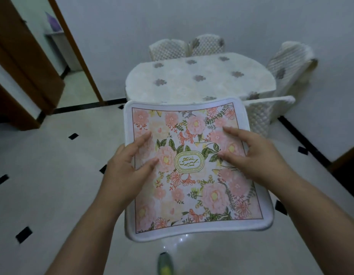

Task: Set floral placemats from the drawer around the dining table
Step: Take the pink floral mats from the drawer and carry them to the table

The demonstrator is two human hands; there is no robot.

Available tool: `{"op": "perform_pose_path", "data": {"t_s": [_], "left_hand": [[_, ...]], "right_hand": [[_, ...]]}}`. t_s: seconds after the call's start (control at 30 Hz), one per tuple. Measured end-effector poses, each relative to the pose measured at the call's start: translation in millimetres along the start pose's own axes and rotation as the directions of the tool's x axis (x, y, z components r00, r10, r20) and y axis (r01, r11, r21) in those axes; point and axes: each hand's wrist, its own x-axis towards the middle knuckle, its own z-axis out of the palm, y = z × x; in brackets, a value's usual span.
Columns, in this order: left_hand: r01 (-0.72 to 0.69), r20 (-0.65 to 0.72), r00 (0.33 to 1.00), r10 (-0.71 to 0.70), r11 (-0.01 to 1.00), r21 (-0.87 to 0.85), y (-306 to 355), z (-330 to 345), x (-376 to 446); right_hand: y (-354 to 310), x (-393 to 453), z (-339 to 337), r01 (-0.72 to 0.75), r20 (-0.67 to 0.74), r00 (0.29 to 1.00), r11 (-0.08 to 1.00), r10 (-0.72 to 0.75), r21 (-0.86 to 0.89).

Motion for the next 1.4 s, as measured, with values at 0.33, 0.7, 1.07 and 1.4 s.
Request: {"op": "perform_pose_path", "data": {"t_s": [0.33,0.7,1.07,1.4], "left_hand": [[-0.103,0.270,0.955,0.123,0.991,-0.085,-13.7,53.5,155.2],[-0.159,0.307,0.939,0.156,0.987,-0.013,24.5,154.5,256.5],[-0.052,0.153,0.987,0.058,0.998,-0.042,79.9,245.9,327.5],[0.049,0.180,0.983,-0.026,0.991,-0.124,84.2,288.1,398.9]], "right_hand": [[23.6,71.0,3.0,-0.203,-0.194,0.960,0.979,0.202,0.016],[108.4,171.2,-43.7,-0.243,-0.222,0.941,0.966,0.257,0.090],[173.6,311.9,-125.7,-0.115,-0.095,0.988,0.990,0.122,0.075],[196.4,402.4,-148.2,-0.080,-0.046,0.996,0.997,0.080,0.017]]}}
